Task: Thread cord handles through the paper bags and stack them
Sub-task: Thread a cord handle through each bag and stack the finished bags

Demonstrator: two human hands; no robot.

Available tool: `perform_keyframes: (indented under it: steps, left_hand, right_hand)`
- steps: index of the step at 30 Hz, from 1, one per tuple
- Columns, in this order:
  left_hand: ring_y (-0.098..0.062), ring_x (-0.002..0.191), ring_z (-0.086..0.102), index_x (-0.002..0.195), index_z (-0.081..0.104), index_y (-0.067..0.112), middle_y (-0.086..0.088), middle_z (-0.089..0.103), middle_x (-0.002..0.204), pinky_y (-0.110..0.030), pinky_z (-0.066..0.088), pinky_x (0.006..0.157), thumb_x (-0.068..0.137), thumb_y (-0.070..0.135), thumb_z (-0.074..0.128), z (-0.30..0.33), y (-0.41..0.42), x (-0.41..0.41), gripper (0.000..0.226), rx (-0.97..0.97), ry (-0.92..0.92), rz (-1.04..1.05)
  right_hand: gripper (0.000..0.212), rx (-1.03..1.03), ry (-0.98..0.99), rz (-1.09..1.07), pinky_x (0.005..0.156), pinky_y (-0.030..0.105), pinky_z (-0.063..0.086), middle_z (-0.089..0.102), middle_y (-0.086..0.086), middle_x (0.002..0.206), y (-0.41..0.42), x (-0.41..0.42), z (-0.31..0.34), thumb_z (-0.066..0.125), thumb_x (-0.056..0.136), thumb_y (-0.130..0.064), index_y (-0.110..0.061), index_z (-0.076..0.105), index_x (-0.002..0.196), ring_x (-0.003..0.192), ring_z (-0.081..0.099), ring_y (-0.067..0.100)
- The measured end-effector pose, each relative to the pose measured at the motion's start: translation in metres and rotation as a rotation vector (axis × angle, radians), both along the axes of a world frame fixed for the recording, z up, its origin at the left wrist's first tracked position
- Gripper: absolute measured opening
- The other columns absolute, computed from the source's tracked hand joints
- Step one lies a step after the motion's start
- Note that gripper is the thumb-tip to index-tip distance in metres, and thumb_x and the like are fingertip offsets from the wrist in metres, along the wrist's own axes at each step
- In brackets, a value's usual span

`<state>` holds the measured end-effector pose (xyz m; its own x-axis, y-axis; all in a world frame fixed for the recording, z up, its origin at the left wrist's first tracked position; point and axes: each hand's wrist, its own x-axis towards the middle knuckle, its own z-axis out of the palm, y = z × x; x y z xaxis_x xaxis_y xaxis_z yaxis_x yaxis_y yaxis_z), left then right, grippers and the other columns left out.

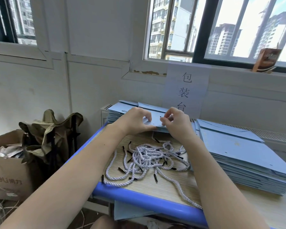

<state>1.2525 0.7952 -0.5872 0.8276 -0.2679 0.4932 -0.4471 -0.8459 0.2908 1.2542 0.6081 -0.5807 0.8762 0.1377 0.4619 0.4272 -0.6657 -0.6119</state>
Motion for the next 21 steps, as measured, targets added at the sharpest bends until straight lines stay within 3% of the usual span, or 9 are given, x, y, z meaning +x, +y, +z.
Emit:
perform_keyframes:
  steps: [4,7,10,14,18,21]
  left_hand:
    - [-0.011,0.098,0.057,0.107,0.071,0.015,0.004,0.068,0.106,-0.023,0.040,0.083,0.082,0.043,0.077,0.002,-0.002,-0.003,0.037,-0.004,0.027,0.004]
    - [-0.010,0.100,0.054,0.113,0.069,0.013,0.002,0.067,0.111,-0.019,0.035,0.082,0.082,0.039,0.078,0.001,-0.003,-0.004,0.041,-0.005,0.042,0.013]
    - [-0.011,0.104,0.055,0.116,0.068,0.013,0.000,0.066,0.115,-0.021,0.038,0.086,0.080,0.044,0.078,0.001,-0.003,-0.002,0.048,-0.028,0.076,0.037]
    - [-0.011,0.103,0.054,0.117,0.068,0.011,-0.001,0.066,0.114,-0.021,0.039,0.086,0.079,0.043,0.080,0.003,-0.002,-0.002,0.051,-0.044,0.102,0.047]
    - [-0.014,0.100,0.057,0.110,0.070,0.010,-0.002,0.067,0.106,-0.023,0.040,0.081,0.078,0.046,0.081,0.004,-0.002,-0.003,0.049,-0.053,0.101,0.048]
    - [-0.016,0.097,0.058,0.106,0.071,0.009,-0.002,0.068,0.103,-0.027,0.044,0.083,0.076,0.047,0.081,0.003,-0.002,-0.003,0.049,-0.058,0.089,0.045]
  right_hand:
    - [0.003,-0.060,-0.092,0.002,0.068,0.028,0.049,0.072,-0.001,0.087,0.000,0.000,-0.001,0.066,0.094,-0.017,-0.018,0.068,0.093,0.080,0.065,0.017]
    - [0.013,-0.141,-0.088,0.057,0.070,0.027,0.043,0.068,-0.003,0.091,0.002,0.001,0.000,0.062,0.097,-0.012,-0.018,0.073,0.096,0.082,0.059,0.015]
    - [0.015,-0.182,-0.072,0.100,0.071,0.024,0.037,0.070,0.002,0.098,0.007,0.003,-0.003,0.062,0.096,-0.009,-0.016,0.075,0.097,0.084,0.055,0.014]
    - [0.015,-0.162,-0.068,0.127,0.062,0.019,0.036,0.066,0.001,0.093,0.011,0.007,-0.006,0.062,0.096,-0.007,-0.015,0.074,0.095,0.080,0.054,0.014]
    - [0.014,-0.177,-0.103,0.188,0.060,0.008,0.031,0.061,-0.002,0.087,0.013,0.008,-0.007,0.062,0.095,-0.005,-0.012,0.074,0.091,0.069,0.046,0.001]
    - [0.014,-0.189,-0.107,0.193,0.061,0.010,0.031,0.059,-0.002,0.087,0.013,0.010,-0.008,0.064,0.093,-0.005,-0.014,0.074,0.089,0.072,0.046,0.007]
